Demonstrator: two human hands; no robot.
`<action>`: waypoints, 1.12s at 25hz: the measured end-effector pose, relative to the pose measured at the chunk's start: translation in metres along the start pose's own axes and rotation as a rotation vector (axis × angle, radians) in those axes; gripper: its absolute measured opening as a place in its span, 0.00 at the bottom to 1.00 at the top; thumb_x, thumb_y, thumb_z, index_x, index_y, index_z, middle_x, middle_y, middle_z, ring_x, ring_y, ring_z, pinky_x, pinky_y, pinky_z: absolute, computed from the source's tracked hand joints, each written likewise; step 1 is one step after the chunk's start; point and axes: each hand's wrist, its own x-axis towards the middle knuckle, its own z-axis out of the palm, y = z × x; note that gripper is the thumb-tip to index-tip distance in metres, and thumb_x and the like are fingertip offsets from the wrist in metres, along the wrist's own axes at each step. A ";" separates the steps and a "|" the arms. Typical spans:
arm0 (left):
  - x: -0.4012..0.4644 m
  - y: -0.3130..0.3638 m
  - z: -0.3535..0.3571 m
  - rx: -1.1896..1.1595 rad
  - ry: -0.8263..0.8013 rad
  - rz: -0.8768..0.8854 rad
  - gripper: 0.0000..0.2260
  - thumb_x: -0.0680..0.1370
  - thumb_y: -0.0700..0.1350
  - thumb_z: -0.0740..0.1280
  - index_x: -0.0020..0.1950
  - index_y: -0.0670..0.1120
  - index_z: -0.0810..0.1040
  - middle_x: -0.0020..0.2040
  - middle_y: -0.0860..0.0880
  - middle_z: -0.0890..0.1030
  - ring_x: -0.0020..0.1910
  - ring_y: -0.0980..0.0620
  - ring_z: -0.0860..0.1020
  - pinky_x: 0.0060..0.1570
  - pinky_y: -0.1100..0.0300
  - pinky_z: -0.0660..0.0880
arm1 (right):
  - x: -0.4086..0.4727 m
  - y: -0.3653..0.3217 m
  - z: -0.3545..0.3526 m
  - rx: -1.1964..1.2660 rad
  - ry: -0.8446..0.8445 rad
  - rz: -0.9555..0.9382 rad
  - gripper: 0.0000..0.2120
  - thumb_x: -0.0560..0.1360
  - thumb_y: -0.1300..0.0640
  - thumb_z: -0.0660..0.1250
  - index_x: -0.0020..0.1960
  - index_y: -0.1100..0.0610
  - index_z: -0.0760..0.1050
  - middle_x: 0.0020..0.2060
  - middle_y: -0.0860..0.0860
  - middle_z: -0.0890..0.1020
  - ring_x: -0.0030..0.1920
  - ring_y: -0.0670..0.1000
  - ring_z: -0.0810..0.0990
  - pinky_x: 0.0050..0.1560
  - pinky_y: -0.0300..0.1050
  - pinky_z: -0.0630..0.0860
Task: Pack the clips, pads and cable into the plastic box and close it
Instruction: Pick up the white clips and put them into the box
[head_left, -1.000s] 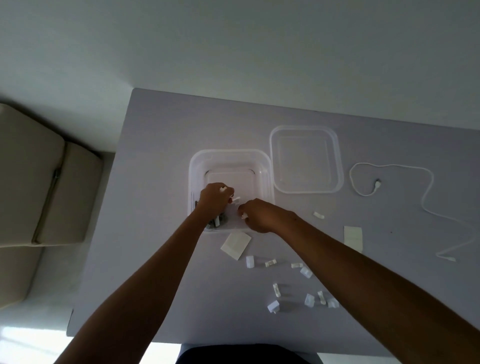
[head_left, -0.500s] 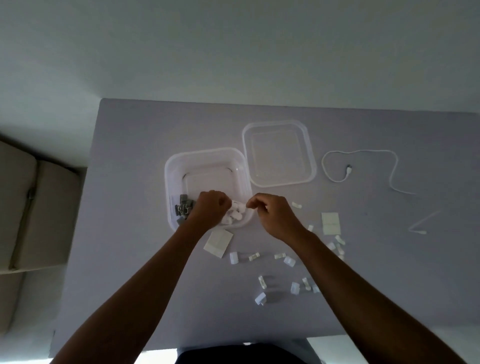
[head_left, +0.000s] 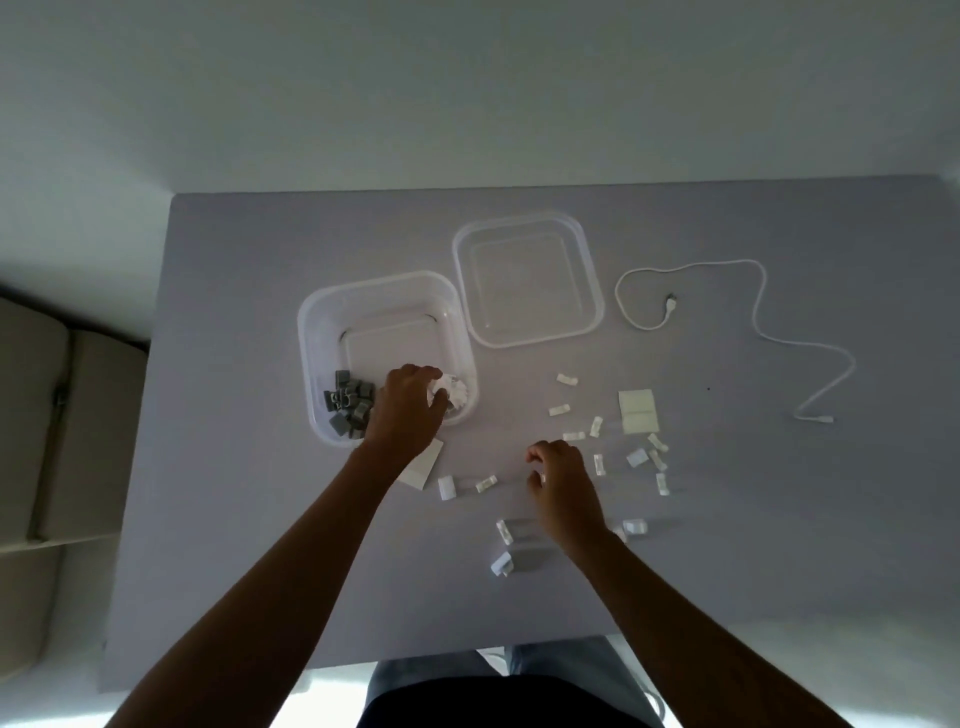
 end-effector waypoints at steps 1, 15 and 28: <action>-0.012 0.008 0.001 -0.010 0.076 0.020 0.11 0.77 0.42 0.67 0.58 0.42 0.79 0.54 0.41 0.80 0.53 0.42 0.77 0.52 0.49 0.75 | -0.005 0.008 0.000 -0.026 0.024 0.013 0.13 0.71 0.67 0.67 0.54 0.57 0.77 0.49 0.54 0.78 0.53 0.54 0.75 0.47 0.47 0.78; -0.109 0.013 0.080 0.158 -0.072 -0.195 0.06 0.77 0.42 0.67 0.51 0.40 0.77 0.49 0.38 0.77 0.48 0.37 0.78 0.42 0.46 0.76 | -0.037 0.055 -0.018 0.396 0.014 0.112 0.13 0.75 0.59 0.72 0.59 0.58 0.79 0.51 0.51 0.83 0.51 0.49 0.81 0.52 0.35 0.76; -0.131 0.044 0.079 -0.856 -0.172 -0.789 0.12 0.74 0.32 0.54 0.45 0.38 0.77 0.38 0.41 0.76 0.32 0.49 0.70 0.32 0.59 0.67 | -0.073 0.093 -0.056 0.692 -0.126 0.368 0.13 0.79 0.56 0.64 0.37 0.60 0.76 0.29 0.50 0.76 0.30 0.49 0.72 0.33 0.39 0.69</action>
